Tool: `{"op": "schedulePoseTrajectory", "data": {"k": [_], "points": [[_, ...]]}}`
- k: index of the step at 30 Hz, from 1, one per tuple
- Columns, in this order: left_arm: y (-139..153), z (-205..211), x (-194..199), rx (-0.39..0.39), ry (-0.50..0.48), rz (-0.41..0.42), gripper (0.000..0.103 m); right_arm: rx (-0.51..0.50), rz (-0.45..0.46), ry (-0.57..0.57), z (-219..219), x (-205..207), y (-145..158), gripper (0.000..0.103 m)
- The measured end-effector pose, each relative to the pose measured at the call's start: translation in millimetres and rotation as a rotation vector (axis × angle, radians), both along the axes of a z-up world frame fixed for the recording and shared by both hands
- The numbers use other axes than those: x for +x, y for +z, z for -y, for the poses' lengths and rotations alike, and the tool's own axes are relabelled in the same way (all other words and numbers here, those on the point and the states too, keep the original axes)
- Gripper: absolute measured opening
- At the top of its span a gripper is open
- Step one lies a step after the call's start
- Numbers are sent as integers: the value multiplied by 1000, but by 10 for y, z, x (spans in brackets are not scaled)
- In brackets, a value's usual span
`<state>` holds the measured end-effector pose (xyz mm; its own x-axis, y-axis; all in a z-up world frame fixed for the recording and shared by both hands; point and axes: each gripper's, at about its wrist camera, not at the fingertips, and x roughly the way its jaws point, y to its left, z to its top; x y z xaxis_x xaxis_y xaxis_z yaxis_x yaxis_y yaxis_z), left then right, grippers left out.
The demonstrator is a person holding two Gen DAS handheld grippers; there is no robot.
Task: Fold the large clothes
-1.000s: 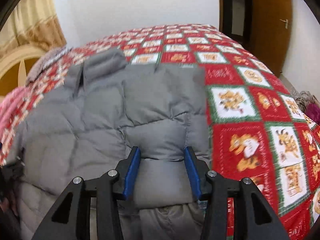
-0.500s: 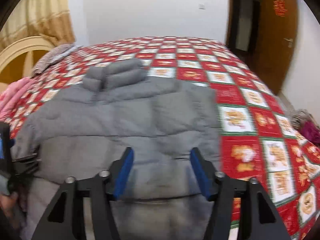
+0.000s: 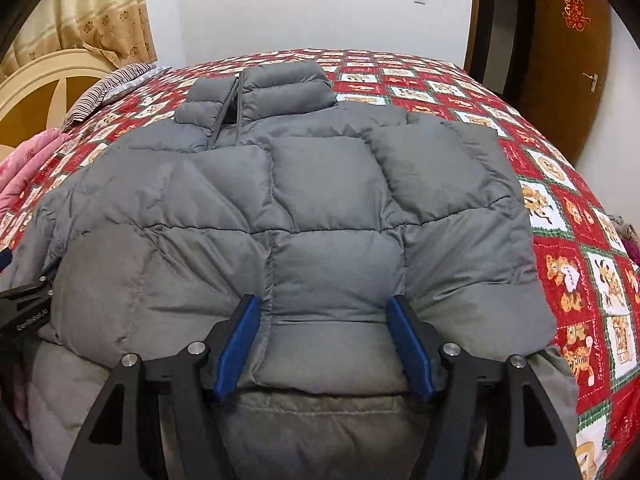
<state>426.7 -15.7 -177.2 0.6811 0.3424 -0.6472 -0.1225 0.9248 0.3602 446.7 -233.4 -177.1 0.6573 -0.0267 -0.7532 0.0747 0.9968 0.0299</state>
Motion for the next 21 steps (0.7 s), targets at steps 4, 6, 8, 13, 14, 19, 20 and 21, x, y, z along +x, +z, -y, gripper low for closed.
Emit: {"op": "schedulePoseTrajectory", "data": {"k": [4, 6, 8, 13, 14, 19, 20, 21], "points": [[0, -3, 1, 3, 0, 0, 103, -31, 5, -2, -38, -2, -13, 68], [1, -5, -1, 4, -1, 0, 103, -41, 4, -2, -52, -2, -18, 69], [3, -9, -1, 5, -1, 0, 103, -52, -1, -1, -69, 9, -11, 69], [3, -13, -4, 1, -2, 1, 103, 11, 15, -10, -39, -78, 193, 69], [1, -8, -1, -1, -2, 1, 103, 18, 36, -10, -76, -110, 262, 69], [3, -14, -1, -5, -2, 0, 103, 30, 75, 87, -439, -120, 383, 69], [1, -18, 1, -9, -2, 0, 103, 30, 68, 104, -507, -98, 347, 69], [0, -30, 0, -12, -3, 0, 103, 30, 60, 111, -542, -83, 312, 69]]}}
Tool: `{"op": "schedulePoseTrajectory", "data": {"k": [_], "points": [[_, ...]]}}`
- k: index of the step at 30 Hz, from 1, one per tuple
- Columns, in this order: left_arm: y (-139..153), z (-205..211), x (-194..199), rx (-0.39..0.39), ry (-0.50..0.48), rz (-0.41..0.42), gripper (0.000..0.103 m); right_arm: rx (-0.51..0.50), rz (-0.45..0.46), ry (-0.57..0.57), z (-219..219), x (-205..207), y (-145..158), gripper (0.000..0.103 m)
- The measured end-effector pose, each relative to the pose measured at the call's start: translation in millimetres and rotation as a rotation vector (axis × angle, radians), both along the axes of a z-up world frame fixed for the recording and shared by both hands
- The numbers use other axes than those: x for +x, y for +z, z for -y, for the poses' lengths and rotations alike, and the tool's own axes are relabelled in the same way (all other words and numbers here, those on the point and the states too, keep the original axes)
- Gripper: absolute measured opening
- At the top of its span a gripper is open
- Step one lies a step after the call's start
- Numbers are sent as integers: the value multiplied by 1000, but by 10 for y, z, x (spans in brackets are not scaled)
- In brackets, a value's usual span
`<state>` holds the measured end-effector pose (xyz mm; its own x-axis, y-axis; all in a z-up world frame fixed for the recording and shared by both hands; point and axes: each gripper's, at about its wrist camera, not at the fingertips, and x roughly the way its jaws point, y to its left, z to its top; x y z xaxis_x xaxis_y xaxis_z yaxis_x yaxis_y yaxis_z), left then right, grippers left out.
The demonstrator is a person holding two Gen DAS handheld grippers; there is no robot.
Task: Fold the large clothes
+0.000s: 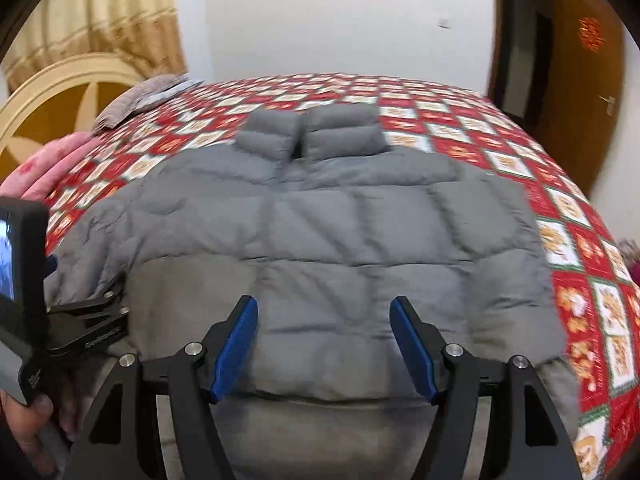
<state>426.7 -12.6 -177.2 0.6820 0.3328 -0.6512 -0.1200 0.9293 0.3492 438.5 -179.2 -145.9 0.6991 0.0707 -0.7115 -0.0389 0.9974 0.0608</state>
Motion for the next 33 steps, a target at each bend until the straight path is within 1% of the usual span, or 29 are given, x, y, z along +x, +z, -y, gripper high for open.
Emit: {"op": "schedulePoseTrajectory", "data": {"k": [3, 6, 9, 18, 24, 27, 28, 31, 33], "points": [[1, -5, 1, -1, 0, 0, 103, 10, -28, 2, -44, 48, -173, 69], [-11, -1, 8, -6, -1, 0, 103, 18, -37, 1, -45, 53, -242, 69], [-16, -15, 9, -9, -2, 0, 103, 2, -50, 5, -80, 69, -301, 71], [-26, -29, 16, -22, -2, -5, 103, -61, -43, -2, -148, 62, -327, 72], [-10, -44, 11, -43, -6, -12, 103, -62, -44, -6, -138, 64, -338, 73], [140, -150, -71, -71, -12, -20, 103, -69, -44, -7, -139, 66, -341, 73], [255, -197, -142, -73, -14, -8, 103, -73, -44, -7, -142, 67, -341, 74], [602, -474, -428, -72, -11, 71, 103, -82, -44, -8, -157, 62, -337, 74], [739, -723, -613, -55, 6, 90, 103, -87, -39, -9, -162, 48, -319, 74]]}}
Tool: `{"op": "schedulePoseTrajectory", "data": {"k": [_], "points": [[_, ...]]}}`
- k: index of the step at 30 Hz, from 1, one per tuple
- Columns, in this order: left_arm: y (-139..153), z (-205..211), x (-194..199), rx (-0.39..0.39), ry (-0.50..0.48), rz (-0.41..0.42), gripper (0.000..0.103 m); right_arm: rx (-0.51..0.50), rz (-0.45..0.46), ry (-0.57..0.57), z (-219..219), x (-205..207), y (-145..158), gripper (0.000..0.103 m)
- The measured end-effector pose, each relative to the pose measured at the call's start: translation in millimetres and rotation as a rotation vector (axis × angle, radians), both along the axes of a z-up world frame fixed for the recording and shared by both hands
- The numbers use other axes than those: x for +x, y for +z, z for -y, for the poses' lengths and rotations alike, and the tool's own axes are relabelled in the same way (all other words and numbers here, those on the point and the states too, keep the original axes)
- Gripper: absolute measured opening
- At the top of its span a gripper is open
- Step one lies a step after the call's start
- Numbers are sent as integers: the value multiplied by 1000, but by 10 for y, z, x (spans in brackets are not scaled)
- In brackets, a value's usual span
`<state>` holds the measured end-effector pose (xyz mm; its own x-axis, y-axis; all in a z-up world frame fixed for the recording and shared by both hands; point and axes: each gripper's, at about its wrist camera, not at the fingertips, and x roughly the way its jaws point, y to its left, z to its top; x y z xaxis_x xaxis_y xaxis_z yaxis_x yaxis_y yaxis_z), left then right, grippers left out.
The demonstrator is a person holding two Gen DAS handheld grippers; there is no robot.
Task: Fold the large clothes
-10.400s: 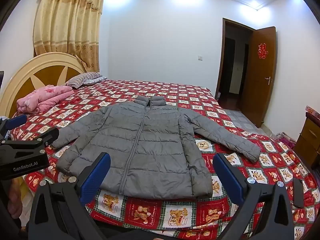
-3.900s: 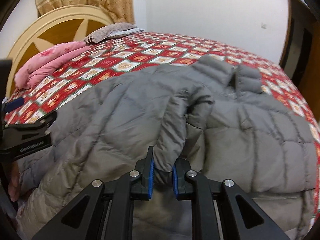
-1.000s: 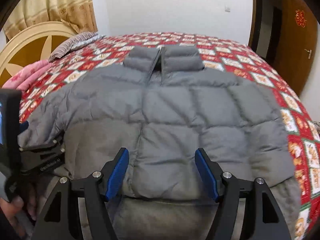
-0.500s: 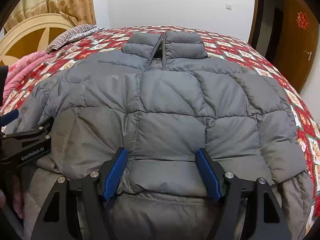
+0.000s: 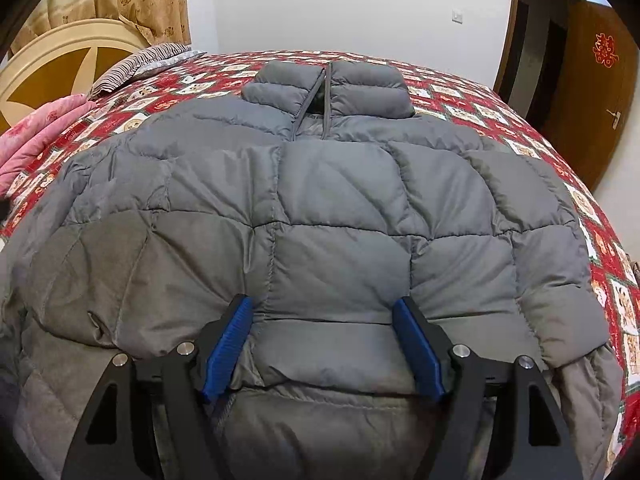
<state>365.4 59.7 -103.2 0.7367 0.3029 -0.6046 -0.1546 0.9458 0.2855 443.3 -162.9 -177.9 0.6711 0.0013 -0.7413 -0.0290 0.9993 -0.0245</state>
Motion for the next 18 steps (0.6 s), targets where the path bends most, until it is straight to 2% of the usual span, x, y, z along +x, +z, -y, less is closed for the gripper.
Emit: {"op": "schedulePoseTrajectory", "data": {"k": [3, 6, 8, 9, 12, 14, 16, 17, 18], "points": [[-22, -479, -263, 43, 69, -40, 103, -16, 24, 0, -4, -97, 101, 74], [-238, -1006, -562, 61, 160, -106, 103, -21, 77, 31, -28, -306, 287, 74], [-430, -1344, -770, 41, 228, -159, 103, -27, 91, 40, -18, -460, 403, 74], [-497, -1456, -843, 13, 246, -179, 103, -31, 96, 38, -17, -508, 436, 74], [-657, -1693, -1051, -152, 265, -218, 103, -53, 118, 59, -38, -696, 514, 74], [-685, -1683, -1106, -233, 267, -209, 103, -69, 128, 65, -59, -796, 518, 74], [-715, -1614, -1084, -282, 252, -207, 103, -92, 132, 65, -81, -856, 502, 74], [-734, -1601, -1075, -294, 248, -211, 99, -106, 130, 62, -82, -882, 484, 74], [-755, -1523, -1039, -297, 242, -217, 90, -112, 128, 61, -70, -904, 470, 74]]}}
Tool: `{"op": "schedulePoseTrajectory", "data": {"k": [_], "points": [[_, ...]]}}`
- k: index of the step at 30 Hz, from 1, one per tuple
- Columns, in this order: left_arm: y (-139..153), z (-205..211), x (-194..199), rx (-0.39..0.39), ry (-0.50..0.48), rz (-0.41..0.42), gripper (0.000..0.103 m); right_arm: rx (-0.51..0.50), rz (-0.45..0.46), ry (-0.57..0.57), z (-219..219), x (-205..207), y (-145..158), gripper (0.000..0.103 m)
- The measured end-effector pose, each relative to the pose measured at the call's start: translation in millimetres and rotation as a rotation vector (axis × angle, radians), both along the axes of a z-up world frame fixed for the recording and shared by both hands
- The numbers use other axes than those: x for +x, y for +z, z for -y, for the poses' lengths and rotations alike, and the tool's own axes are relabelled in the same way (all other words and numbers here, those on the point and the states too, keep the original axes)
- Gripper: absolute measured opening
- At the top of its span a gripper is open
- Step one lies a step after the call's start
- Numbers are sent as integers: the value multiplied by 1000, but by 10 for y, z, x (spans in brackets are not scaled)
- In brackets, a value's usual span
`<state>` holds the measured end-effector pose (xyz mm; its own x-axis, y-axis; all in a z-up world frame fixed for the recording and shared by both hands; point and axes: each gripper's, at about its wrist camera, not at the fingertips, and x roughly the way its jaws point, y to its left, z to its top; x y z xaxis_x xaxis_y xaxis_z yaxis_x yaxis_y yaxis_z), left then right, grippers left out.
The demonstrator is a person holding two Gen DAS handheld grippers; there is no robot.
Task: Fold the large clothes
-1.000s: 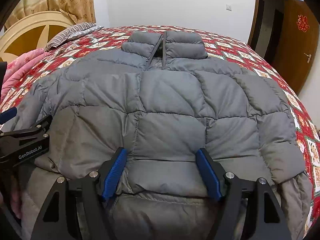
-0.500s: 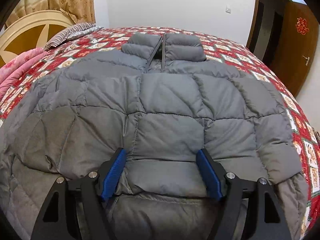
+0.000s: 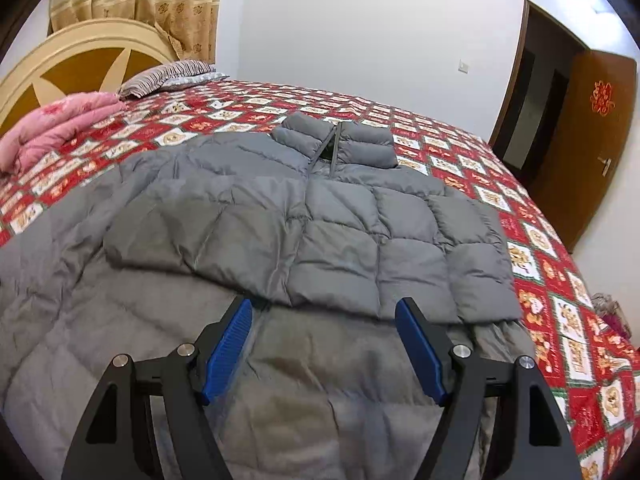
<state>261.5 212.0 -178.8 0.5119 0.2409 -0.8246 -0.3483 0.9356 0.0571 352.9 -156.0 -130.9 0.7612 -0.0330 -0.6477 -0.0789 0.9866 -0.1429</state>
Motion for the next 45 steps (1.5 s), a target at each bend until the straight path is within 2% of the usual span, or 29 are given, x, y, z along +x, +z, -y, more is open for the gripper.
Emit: {"op": "schedulePoseTrajectory", "data": {"k": [2, 3, 4, 6, 7, 12, 16, 18, 22, 25, 31, 33, 36, 38, 40, 41, 42, 45], "points": [[39, 82, 24, 19, -26, 13, 72, -9, -1, -4, 27, -38, -14, 74], [56, 80, 60, 15, -43, 18, 49, -9, 1, -10, 59, -62, -14, 74], [75, 62, 80, 3, -64, 21, 32, -4, 1, -16, 100, -86, -13, 74], [147, 53, 101, 11, -77, 31, 19, 8, 4, -32, 189, -123, -8, 74], [207, 49, 105, 36, -80, 39, 17, 15, 7, -41, 241, -138, -3, 74], [738, 45, 175, 217, -53, 137, 15, 13, 9, -68, 419, -190, 13, 74], [1318, 245, 338, 352, -54, 237, 14, -1, -7, -97, 588, -208, -15, 74], [1611, 467, 408, 396, -75, 303, 14, 12, -8, -119, 695, -226, -6, 74], [1909, 1079, 515, 463, -162, 395, 14, 16, -5, -141, 856, -271, 16, 74], [1966, 1662, 564, 458, -281, 433, 14, 13, -10, -157, 958, -295, 17, 74], [1752, 2712, 605, 330, -511, 433, 14, 23, -16, -199, 1242, -371, -5, 74], [1679, 3002, 611, 304, -570, 420, 22, 26, -20, -213, 1332, -393, -19, 74], [1584, 3360, 592, 278, -633, 410, 29, 38, -25, -234, 1450, -413, -52, 74], [1546, 3550, 567, 269, -666, 398, 47, 50, -34, -248, 1522, -424, -100, 74], [1549, 3662, 500, 265, -672, 422, 90, 58, -48, -256, 1561, -419, -157, 74], [1553, 3708, 464, 272, -671, 444, 97, 65, -55, -258, 1573, -420, -188, 74], [1557, 3729, 420, 284, -677, 469, 100, 68, -59, -259, 1578, -410, -207, 74], [1530, 3759, 367, 334, -693, 486, 100, 77, -71, -261, 1586, -394, -257, 74]]}}
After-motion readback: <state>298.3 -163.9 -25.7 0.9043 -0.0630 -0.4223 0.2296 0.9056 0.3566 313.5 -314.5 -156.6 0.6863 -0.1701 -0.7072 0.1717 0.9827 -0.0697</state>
